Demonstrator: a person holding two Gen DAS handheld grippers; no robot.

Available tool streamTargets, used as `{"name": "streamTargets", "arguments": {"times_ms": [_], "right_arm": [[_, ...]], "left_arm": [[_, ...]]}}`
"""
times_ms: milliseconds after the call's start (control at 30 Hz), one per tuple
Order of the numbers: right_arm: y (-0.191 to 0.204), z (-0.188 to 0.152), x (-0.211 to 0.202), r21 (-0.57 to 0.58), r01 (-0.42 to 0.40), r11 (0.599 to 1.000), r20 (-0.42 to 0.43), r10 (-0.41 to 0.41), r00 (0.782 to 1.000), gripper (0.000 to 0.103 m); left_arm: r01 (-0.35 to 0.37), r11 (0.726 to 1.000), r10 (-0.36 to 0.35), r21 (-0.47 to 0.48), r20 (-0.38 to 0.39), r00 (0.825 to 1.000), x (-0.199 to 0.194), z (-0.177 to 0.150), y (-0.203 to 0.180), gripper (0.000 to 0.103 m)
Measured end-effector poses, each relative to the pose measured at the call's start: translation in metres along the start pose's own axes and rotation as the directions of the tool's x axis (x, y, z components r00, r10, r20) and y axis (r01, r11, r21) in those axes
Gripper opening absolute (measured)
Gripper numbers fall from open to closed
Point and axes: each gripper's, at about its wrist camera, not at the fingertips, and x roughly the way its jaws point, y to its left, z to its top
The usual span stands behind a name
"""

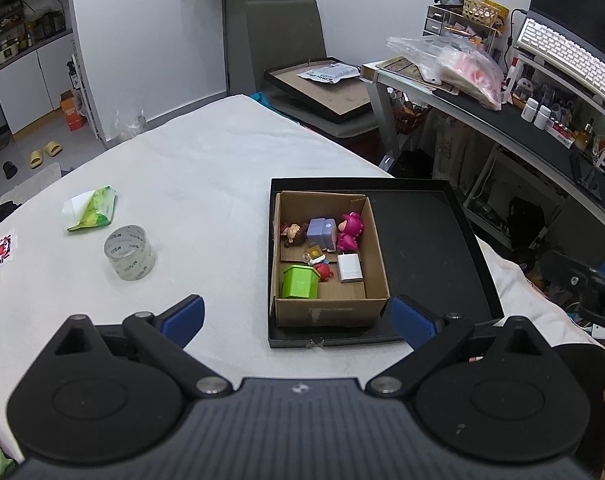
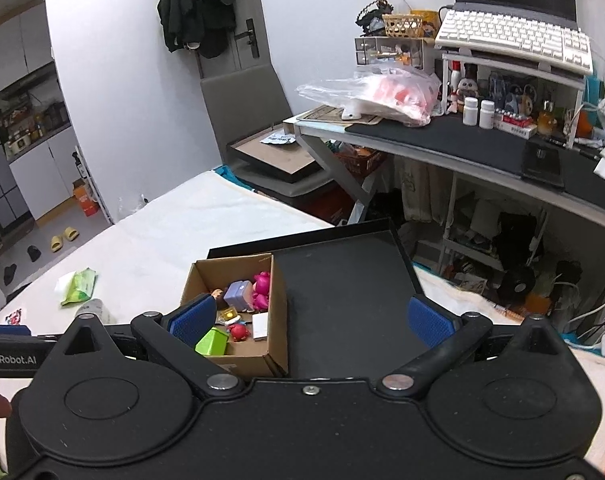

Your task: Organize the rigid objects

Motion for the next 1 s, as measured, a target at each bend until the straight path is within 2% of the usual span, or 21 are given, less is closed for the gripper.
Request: {"name": "streamTargets", "arguments": {"times_ms": [367, 1000], "right_arm": [[0.006, -0.002, 0.0, -0.023, 0.028, 0.999, -0.016, -0.028, 0.999, 0.103], [0.012, -0.002, -0.001, -0.05, 0.025, 0.998, -0.011, -0.026, 1.0, 0.103]], "left_arm": [[-0.011, 1.0, 0.011, -0.007, -0.003, 1.0, -0.006, -0.005, 0.004, 0.099], [-0.006, 1.0, 0.006, -0.018, -0.005, 1.0, -0.009, -0.008, 0.008, 0.099]]}}
